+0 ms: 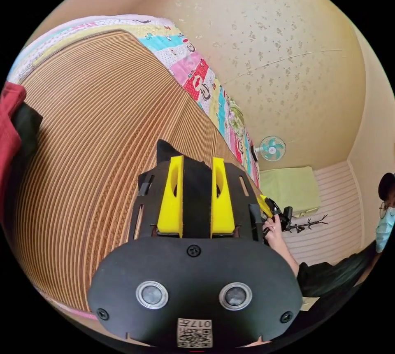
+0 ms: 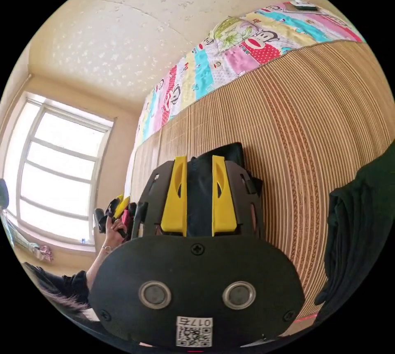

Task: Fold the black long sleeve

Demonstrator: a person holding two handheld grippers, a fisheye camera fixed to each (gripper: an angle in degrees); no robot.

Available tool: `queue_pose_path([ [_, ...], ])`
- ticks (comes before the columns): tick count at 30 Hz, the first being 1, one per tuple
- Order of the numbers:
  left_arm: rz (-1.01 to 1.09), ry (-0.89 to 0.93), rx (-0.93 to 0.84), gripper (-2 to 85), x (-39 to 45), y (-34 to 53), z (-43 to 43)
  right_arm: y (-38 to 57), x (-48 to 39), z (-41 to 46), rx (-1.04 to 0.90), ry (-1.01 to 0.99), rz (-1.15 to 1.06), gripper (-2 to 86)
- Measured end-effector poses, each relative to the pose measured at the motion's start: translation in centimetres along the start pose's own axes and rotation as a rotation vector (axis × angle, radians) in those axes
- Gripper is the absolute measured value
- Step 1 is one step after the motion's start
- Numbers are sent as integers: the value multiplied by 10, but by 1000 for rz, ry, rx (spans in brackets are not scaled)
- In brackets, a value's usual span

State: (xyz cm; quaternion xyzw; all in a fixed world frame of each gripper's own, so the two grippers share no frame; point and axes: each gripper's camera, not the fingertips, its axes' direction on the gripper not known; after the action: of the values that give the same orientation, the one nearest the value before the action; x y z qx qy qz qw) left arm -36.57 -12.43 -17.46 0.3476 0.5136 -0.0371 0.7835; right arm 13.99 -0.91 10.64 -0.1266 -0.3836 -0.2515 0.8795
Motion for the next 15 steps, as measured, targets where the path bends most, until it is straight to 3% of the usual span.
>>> queue_pose_path([
  [5,-201,-321,-6,131,-19,104,-17,55,-81,57,-88,79,-241,50],
  [8,-362,-227,-69,133,-50,147,-3,79,-120,112,-147,150,-401,38],
  [10,-444,-81,-9,119,-68,164,7,92,-122,168,-298,267,-488,29],
  [13,-527,-36,68,88,-76,163,10,78,-105,155,-309,167,-466,16],
  [15,-447,25,102,64,-60,152,10,63,-90,134,-339,157,-404,10],
])
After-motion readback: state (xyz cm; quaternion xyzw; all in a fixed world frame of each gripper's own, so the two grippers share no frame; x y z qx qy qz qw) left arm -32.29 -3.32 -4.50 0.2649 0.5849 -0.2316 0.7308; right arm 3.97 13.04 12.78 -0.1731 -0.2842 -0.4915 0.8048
